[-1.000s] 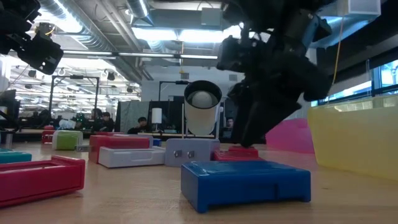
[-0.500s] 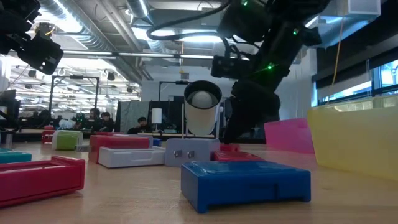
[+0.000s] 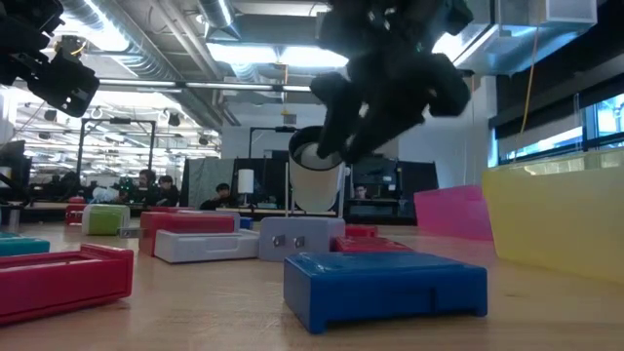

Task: Pick & Place Office items
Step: Put the top red digital timer into the pink bin

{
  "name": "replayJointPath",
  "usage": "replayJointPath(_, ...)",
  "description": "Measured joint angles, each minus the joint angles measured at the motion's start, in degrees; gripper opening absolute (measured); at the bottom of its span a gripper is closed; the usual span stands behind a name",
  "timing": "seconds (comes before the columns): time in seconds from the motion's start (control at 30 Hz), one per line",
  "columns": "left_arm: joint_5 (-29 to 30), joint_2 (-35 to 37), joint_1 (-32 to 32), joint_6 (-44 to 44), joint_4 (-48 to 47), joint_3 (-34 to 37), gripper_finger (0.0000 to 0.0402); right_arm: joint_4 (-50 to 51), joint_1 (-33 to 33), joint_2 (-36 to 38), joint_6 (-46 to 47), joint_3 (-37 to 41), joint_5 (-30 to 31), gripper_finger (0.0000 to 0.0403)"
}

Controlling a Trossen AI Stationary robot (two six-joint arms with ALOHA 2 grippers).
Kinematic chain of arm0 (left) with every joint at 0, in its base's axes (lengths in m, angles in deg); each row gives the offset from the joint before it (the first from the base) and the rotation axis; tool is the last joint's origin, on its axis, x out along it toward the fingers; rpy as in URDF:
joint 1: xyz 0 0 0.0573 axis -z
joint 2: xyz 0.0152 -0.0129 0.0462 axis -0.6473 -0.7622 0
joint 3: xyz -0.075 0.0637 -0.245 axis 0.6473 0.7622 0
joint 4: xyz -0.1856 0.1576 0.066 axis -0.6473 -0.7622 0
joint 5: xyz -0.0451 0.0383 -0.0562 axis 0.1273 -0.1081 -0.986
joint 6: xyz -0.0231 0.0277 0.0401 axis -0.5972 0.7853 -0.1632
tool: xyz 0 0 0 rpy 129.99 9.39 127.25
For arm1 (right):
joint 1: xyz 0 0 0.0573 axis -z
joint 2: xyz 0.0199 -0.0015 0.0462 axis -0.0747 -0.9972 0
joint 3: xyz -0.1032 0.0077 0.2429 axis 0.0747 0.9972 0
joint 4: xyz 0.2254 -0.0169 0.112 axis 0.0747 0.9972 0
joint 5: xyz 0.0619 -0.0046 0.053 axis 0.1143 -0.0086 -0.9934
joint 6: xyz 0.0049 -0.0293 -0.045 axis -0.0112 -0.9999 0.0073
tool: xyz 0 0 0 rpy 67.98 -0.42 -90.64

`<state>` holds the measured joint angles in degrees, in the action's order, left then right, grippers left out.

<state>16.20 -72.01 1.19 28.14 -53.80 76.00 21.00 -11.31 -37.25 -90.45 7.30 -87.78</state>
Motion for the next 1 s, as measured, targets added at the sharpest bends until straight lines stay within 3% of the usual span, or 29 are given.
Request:
replayJointPath(0.17, 0.03, 0.01, 0.01, 0.0, -0.02, 0.0, 0.0209, 3.18, 2.82, -0.95, -0.21, 0.1, -2.57, 0.0237)
replayJointPath(0.43, -0.04, -0.01, -0.01, 0.0, -0.35, 0.0, 0.0209, 3.54, 6.88, -2.78, -7.55, 0.04, -12.62, 0.0237)
replayJointPath(0.73, -0.02, -0.01, -0.01, 0.0, -0.39, 0.0, 0.0209, 3.16, 8.46, -8.15, -15.06, -0.01, -15.98, 0.0237)
replayJointPath(1.0, -0.02, -0.01, -0.01, 0.0, -0.38, 0.0, 0.0208, 3.19, 8.46, -11.65, -18.86, -0.25, -14.02, 0.0231)
